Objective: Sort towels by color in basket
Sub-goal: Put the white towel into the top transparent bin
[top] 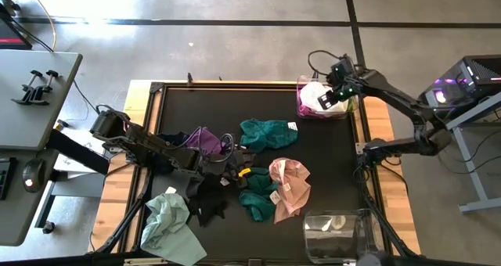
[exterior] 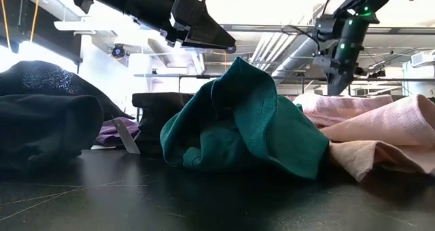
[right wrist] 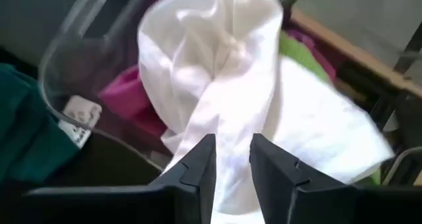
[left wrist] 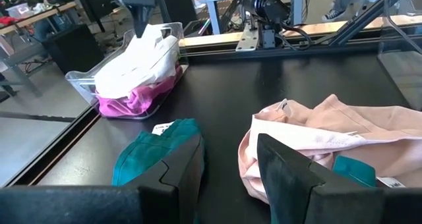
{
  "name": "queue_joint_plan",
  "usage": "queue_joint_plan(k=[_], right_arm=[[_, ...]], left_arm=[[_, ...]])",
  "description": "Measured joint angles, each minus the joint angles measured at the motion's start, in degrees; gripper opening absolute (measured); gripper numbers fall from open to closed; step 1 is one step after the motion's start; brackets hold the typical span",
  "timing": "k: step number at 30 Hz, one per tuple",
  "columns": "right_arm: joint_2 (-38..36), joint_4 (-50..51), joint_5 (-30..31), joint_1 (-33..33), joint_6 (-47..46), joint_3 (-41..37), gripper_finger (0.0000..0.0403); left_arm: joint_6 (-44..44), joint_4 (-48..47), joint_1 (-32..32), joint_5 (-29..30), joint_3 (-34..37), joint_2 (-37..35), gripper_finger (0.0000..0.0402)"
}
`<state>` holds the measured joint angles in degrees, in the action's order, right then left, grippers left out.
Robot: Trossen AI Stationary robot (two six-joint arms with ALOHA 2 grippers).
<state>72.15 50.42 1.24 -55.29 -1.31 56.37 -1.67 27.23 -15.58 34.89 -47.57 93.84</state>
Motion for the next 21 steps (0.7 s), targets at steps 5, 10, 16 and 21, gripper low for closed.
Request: queue_joint_plan(k=[5, 10, 16, 21], right_arm=[[4.69, -2.69, 0.06, -1.03, 0.21, -2.7, 0.0054], [12.12, -7.53, 0.15, -1.35, 2.65, -4.78, 0.0036], [16.01, -7.64, 1.29, -1.35, 4.35, -2.39, 0.0053], [12.27, 0.07, 0.31, -1.04, 5.45, 2.05, 0.0093]], left_arm=[[0.0, 0.01, 0.05, 0.02, 0.0, 0.0, 0.0133], [-0.37, 0.0, 0.05, 0.02, 0.0, 0.0, 0.0133], [-0.46, -0.06, 0.05, 0.02, 0.0, 0.0, 0.0133], [-0.46, -0.21, 0.07, 0.02, 0.0, 0.0, 0.0133]])
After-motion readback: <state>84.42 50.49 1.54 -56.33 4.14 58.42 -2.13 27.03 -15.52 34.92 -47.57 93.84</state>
